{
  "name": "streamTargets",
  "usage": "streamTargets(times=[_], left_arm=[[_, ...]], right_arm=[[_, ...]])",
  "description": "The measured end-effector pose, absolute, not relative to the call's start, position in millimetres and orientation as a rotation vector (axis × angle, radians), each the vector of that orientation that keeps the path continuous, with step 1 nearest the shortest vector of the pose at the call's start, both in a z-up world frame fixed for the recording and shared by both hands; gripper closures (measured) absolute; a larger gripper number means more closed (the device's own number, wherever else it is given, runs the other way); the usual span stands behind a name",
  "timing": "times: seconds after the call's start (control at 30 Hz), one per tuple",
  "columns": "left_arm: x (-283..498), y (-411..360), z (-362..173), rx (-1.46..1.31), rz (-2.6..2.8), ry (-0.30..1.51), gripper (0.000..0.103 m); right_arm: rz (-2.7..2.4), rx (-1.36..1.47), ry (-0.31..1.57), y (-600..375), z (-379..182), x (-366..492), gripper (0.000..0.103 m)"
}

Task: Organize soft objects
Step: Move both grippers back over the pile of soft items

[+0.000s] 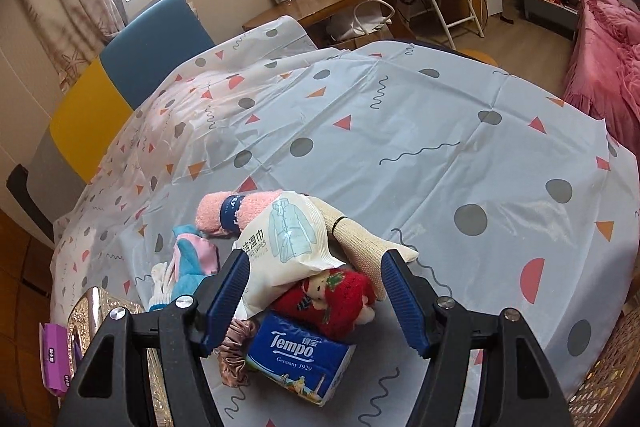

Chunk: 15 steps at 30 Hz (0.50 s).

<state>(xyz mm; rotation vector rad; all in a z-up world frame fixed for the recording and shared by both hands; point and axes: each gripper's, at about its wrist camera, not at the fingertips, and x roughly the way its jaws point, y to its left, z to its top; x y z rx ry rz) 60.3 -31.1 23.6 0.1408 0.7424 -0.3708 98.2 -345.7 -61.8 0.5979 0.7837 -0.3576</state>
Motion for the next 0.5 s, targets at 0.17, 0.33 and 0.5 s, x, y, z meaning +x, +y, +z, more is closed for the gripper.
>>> streamTargets(times=[0.17,0.33,0.5], left_arm=[[92.3,-88.6,12.2,0.186,-0.455,0.81,0.038],[129.8,-138.1,-16.6,0.206,-0.479,0.902,0.039],[167.2,-174.2,-49.5,0.23,-0.461,0.985,0.036]], right_arm=[[-0.367,0.643,0.757,-353.7,-60.0,93.9,0.034],[-0.37,0.696,0.749,-362.2,-62.8,90.8,0.034],[-0.352,0.735,0.757,-366.4,-66.8,91.1,0.034]])
